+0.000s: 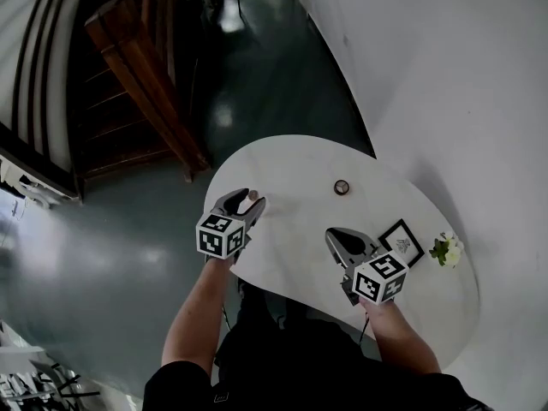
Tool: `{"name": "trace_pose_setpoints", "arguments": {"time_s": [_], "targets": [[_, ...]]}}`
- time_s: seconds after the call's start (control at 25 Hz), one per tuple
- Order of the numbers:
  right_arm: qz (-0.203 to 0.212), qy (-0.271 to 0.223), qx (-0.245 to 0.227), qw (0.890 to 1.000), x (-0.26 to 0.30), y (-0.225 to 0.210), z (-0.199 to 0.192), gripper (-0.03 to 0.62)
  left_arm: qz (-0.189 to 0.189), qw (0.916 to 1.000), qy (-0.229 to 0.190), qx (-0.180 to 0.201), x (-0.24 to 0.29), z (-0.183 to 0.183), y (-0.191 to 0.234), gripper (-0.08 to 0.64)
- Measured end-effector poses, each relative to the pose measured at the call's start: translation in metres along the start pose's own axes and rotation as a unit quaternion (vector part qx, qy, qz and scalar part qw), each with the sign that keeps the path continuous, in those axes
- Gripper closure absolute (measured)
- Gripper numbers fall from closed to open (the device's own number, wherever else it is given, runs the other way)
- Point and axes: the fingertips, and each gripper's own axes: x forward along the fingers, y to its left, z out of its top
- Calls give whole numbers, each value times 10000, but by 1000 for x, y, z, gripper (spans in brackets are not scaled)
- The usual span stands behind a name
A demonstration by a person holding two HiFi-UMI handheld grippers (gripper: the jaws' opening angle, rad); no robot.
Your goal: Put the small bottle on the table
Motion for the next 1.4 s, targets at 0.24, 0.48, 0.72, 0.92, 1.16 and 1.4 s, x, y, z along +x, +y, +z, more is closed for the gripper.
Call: {"name": "trace_pose_setpoints", "arguments": {"time_s": [0.24,0.48,0.72,0.92,1.16,1.4], "targets": [[280,-109,-155,9994,19,21,19,581,-87,9971,-748,134,-49,49,-12,397],[233,-183,-128,9995,43,35,34,581,-876,9858,-1430,136,-93,86,-18,417],[217,-179,-172,9995,68,63,46,581,-420,9807,-1834,535,-143,109,12,538],[20,-304,-212,9993,85,86,58,581,-21,9782,-1948,722,-172,117,45,549],[-116,-573,-416,9974,90,111,66,581,136,9838,-1669,644,-180,105,70,549],[-335,-859,-1081,9899,78,123,100,581,74,9872,-1552,366,-184,105,71,551]]}}
